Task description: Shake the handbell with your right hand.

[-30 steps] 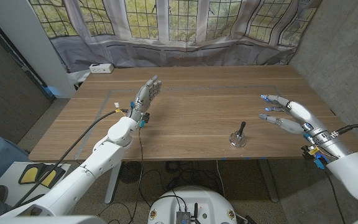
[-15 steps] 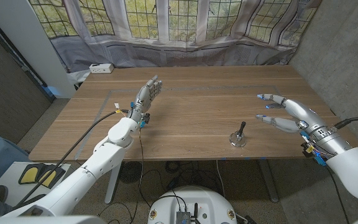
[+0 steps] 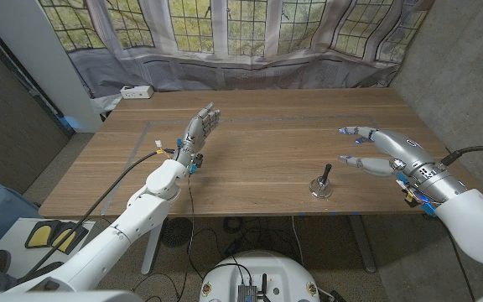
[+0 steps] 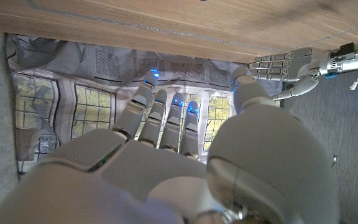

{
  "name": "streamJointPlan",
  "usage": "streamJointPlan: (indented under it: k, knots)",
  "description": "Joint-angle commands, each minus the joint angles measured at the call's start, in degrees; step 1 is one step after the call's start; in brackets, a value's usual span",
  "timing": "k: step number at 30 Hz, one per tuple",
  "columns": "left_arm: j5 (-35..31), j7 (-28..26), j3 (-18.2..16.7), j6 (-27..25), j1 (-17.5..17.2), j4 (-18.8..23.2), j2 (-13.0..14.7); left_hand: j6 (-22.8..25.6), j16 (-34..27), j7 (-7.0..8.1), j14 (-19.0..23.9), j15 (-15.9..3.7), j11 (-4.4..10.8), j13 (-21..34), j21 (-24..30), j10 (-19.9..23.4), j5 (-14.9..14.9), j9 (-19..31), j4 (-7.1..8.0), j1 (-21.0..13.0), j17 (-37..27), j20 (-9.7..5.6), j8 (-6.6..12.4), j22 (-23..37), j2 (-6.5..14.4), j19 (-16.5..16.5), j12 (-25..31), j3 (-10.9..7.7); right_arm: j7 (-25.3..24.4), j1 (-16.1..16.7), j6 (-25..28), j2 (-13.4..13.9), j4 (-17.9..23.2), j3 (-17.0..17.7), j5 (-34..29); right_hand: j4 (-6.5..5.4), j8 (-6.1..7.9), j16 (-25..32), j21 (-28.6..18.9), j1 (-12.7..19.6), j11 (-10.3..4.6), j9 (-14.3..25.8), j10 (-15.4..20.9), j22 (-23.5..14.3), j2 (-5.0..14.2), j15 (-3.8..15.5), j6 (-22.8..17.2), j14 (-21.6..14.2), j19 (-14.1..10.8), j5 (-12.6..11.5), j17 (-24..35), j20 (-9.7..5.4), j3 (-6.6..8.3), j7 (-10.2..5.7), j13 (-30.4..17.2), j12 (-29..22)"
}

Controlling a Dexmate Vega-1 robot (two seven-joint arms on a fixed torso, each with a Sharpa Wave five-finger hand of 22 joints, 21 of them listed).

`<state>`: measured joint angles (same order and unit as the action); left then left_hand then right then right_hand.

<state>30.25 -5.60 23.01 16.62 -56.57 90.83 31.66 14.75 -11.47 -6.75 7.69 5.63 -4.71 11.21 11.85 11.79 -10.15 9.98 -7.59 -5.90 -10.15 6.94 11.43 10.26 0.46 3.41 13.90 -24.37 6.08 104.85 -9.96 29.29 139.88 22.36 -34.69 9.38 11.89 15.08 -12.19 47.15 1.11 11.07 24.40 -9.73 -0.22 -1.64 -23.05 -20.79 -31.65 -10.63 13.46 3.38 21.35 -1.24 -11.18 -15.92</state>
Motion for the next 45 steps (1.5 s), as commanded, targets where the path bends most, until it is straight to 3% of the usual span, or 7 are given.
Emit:
streamJointPlan:
  k: [1,12,15,23,27,30,45]
  knots:
    - [0.41,0.10,-0.55,0.66,-0.65,0.29,0.30,0.55,0.24,-0.14,0.42,0.01,0.09,0.16,-0.06,0.32,-0.02,0.25,-0.22,-0.75,-0.18,0.40,0.03,0.13,0.09,0.14,-0.03,-0.25,6.21,-2.08,4.82,3.00,3.26,-1.48,-4.41,-0.06,0.30,0.19,0.14,0.22,-0.27,0.10,0.87,-0.27,-0.43,0.05,-0.91,-0.49,-0.73,-0.18,0.10,0.09,-0.15,-0.21,-0.17,-0.47]
    - [0.85,0.67,-0.56,0.27,-0.75,0.30,0.63,0.58,0.34,-0.10,0.39,-0.01,0.03,0.16,-0.10,0.36,-0.01,0.25,-0.21,-0.78,-0.19,0.40,-0.10,0.13,0.13,0.14,-0.16,-0.26,11.50,-5.45,9.17,6.76,3.84,-4.16,-5.83,-0.26,0.50,0.43,0.05,0.09,-0.43,0.10,2.07,-0.29,-0.76,0.25,-2.00,-1.62,-1.31,-0.27,0.09,-0.05,-0.42,0.04,-0.08,-0.67]
    - [1.09,0.85,-0.60,0.24,-0.78,0.16,0.63,0.57,0.34,-0.12,0.42,-0.03,0.11,0.17,-0.11,0.37,-0.01,0.25,-0.21,-0.79,-0.19,0.41,-0.13,0.13,0.14,0.15,-0.19,-0.26,12.78,-6.36,10.18,7.70,3.70,-4.70,-5.10,-0.28,0.44,0.66,-0.53,0.41,0.82,0.10,2.69,-0.28,-0.82,1.37,-2.71,-2.89,-3.42,-0.40,0.06,-1.67,-0.50,1.49,0.01,-0.58]
    - [1.09,0.71,-0.63,-0.04,-0.78,0.16,0.75,0.61,0.38,-0.15,0.44,0.00,-0.21,0.17,-0.14,0.35,0.00,0.26,-0.21,-0.81,-0.19,0.42,-0.20,0.13,0.15,0.14,-0.29,-0.26,13.25,-7.44,12.03,9.69,3.27,-6.08,-5.52,-0.32,0.12,0.64,-1.00,0.72,2.09,0.08,2.80,-0.26,-0.77,0.90,-2.81,-4.03,-5.48,-0.55,-0.04,-2.19,-0.27,3.56,0.09,-0.33]
    - [1.02,0.67,-0.55,-0.03,-0.72,0.08,0.67,0.64,0.40,-0.20,0.43,-0.03,-0.08,0.18,-0.16,0.45,0.00,0.26,-0.21,-0.83,-0.19,0.41,-0.23,0.13,0.17,0.14,-0.30,-0.27,12.64,-7.73,12.55,10.46,3.00,-6.70,-6.33,-0.09,-0.07,0.59,-1.01,1.46,1.96,0.08,2.88,-0.26,-0.49,1.24,-2.65,-4.25,-5.88,-0.65,-0.06,-2.27,0.05,3.50,0.11,-0.24]
    - [0.93,0.52,-0.55,0.02,-0.72,0.05,0.60,0.69,0.41,-0.22,0.43,-0.07,-0.15,0.18,-0.16,0.45,0.00,0.26,-0.21,-0.83,-0.19,0.37,-0.23,0.13,0.18,0.15,-0.32,-0.27,12.97,-8.30,13.20,11.28,2.74,-7.19,-6.42,0.34,-0.25,0.71,-1.34,2.58,1.87,0.08,3.21,-0.27,-0.51,1.97,-2.62,-5.23,-7.24,-0.70,-0.18,-3.28,0.39,3.47,0.15,-0.20]
    - [1.02,-0.01,-0.84,1.15,-1.28,-0.36,0.01,0.97,0.44,-0.26,0.52,-0.02,-0.42,0.19,-0.20,0.60,0.00,0.27,-0.20,-0.85,-0.19,0.32,-0.27,0.14,0.20,0.18,-0.44,-0.27,13.31,-9.60,15.91,14.83,2.60,-9.49,-8.17,0.36,-0.10,1.60,-2.53,4.81,1.98,0.14,4.21,-0.30,0.24,2.56,-4.02,-8.36,-12.01,-0.65,0.17,-4.67,0.95,3.73,0.15,-0.15]
